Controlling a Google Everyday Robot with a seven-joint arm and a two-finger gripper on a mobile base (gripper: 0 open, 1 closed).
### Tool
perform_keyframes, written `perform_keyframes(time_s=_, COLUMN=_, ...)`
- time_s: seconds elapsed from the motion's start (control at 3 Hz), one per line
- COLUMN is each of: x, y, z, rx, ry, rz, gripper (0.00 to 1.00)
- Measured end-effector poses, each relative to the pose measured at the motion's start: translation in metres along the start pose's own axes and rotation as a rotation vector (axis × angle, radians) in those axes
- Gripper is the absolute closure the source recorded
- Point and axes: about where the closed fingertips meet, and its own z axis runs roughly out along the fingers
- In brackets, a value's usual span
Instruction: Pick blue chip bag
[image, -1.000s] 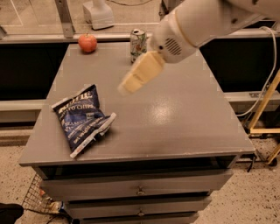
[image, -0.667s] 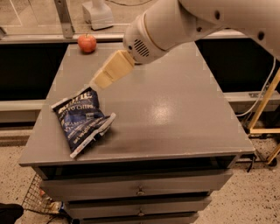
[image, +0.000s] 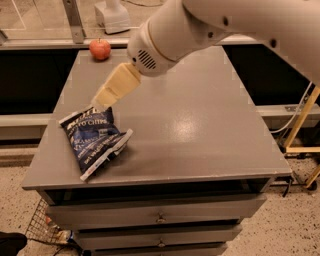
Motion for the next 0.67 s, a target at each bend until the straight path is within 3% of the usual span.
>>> perform_keyframes(time_s=0.67, x=0.016, y=0.04, z=0.049, rx=-0.018, ry=0.154, rz=0.034, gripper=0.0)
